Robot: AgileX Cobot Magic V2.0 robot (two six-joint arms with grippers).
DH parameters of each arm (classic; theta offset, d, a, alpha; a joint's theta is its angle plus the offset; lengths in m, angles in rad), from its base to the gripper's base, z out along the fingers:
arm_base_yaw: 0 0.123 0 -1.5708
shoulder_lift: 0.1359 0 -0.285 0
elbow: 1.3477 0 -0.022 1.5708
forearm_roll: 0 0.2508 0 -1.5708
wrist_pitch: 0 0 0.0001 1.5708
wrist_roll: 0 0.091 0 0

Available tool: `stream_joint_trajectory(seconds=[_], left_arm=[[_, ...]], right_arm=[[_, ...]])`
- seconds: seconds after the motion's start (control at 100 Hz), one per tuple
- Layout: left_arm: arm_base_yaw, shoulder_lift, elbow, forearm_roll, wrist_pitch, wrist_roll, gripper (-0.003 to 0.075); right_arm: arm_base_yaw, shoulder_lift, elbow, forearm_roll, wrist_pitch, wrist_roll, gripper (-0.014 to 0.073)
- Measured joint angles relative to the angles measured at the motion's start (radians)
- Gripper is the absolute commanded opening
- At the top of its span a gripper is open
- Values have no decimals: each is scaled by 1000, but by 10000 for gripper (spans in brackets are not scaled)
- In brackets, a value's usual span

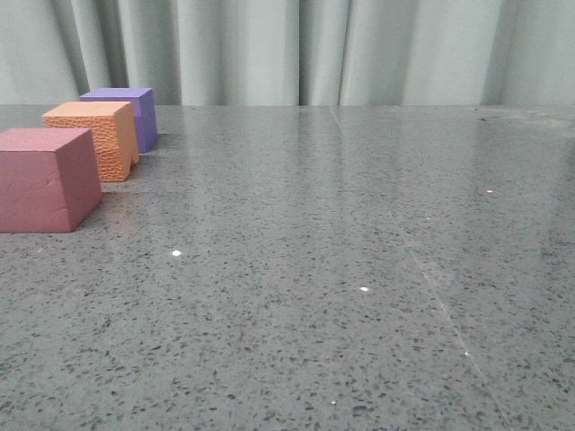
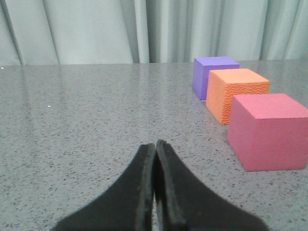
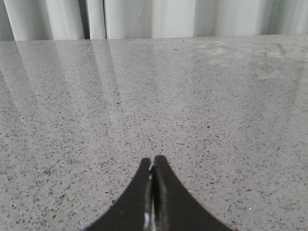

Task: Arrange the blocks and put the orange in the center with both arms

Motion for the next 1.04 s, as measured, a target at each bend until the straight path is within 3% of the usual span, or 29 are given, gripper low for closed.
stream_joint_trajectory(seconds=[0.22,1.04], left_arm=[[-48,0,0,12,-2,-19,-19],[-48,0,0,13,-2,-22,-19]], right_arm=[[0,0,0,0,0,0,-120],[0,0,0,0,0,0,-120]])
